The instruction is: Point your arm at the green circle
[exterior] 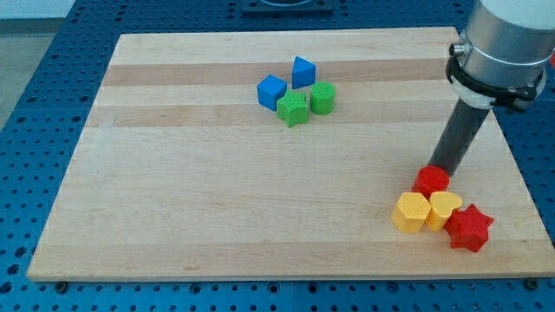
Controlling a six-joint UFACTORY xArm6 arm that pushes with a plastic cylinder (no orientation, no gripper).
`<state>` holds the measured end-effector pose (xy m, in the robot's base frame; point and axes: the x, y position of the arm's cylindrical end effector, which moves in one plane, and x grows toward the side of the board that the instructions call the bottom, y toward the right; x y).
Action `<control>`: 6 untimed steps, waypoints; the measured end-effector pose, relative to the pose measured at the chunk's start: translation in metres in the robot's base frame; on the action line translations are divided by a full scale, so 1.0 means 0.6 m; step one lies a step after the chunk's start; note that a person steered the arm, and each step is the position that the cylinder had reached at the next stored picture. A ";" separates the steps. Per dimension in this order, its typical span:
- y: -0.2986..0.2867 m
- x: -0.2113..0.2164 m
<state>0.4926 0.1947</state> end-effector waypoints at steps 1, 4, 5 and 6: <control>0.003 0.000; 0.003 -0.065; -0.003 -0.081; -0.007 -0.118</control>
